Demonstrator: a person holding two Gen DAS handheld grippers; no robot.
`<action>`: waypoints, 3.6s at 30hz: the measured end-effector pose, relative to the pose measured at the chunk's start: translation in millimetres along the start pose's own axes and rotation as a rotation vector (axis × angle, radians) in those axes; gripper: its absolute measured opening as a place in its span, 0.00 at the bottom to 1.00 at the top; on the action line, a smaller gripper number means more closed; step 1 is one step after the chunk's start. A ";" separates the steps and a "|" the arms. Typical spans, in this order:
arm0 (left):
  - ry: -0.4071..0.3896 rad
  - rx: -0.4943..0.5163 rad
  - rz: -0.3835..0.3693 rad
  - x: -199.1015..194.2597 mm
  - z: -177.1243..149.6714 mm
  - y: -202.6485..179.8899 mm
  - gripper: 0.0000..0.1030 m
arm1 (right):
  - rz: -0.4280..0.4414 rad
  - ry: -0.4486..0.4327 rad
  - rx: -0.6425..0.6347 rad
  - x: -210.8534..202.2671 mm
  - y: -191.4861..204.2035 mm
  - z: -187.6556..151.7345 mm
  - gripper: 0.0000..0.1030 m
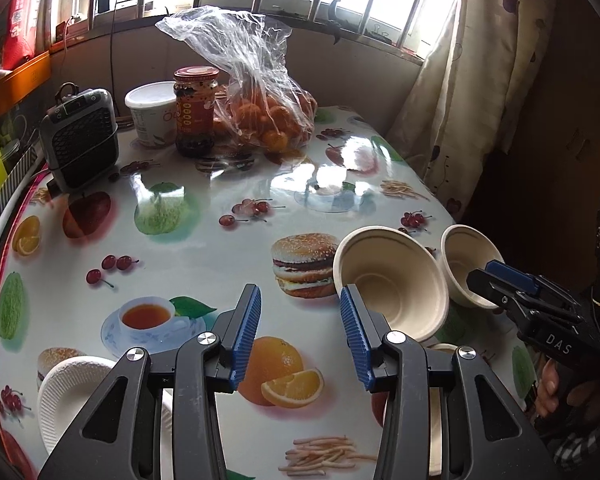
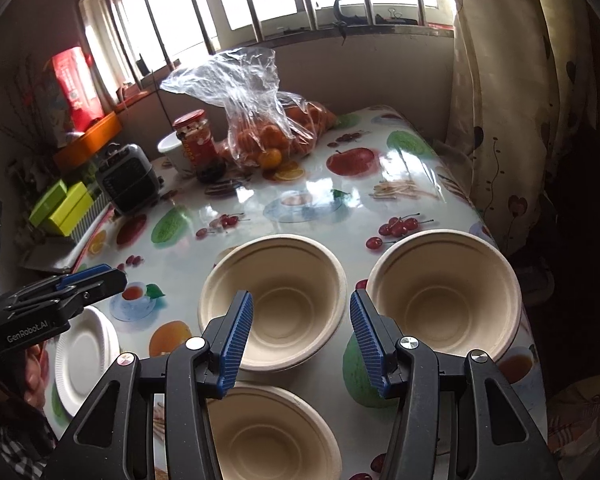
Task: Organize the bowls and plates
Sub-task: 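Move both grippers over to the tan paper bowls, then close the left gripper on a tan bowl rim while the right closes on another, then lift the held tan bowls and carry them toward the bowl stack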
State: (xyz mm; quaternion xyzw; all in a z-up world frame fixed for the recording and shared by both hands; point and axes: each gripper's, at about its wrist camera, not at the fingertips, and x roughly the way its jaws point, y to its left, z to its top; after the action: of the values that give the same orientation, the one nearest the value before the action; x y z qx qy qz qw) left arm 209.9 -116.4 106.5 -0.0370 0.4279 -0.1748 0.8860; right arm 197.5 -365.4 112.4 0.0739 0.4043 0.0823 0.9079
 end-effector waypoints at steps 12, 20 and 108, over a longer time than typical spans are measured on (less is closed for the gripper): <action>0.048 0.008 -0.022 33.0 7.1 -15.0 0.42 | -0.016 0.014 -0.009 7.8 -18.6 -7.0 0.49; 0.092 0.006 -0.027 56.6 8.6 -16.9 0.42 | 0.005 0.044 -0.011 21.0 -20.7 -14.6 0.48; 0.099 -0.018 -0.115 47.5 9.7 -30.3 0.11 | 0.062 0.019 0.024 11.2 -21.8 -15.5 0.15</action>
State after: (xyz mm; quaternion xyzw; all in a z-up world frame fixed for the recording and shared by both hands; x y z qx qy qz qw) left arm 236.2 -161.8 83.7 -0.0606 0.4701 -0.2234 0.8517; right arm 195.3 -383.2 89.7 0.0966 0.4115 0.1060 0.9001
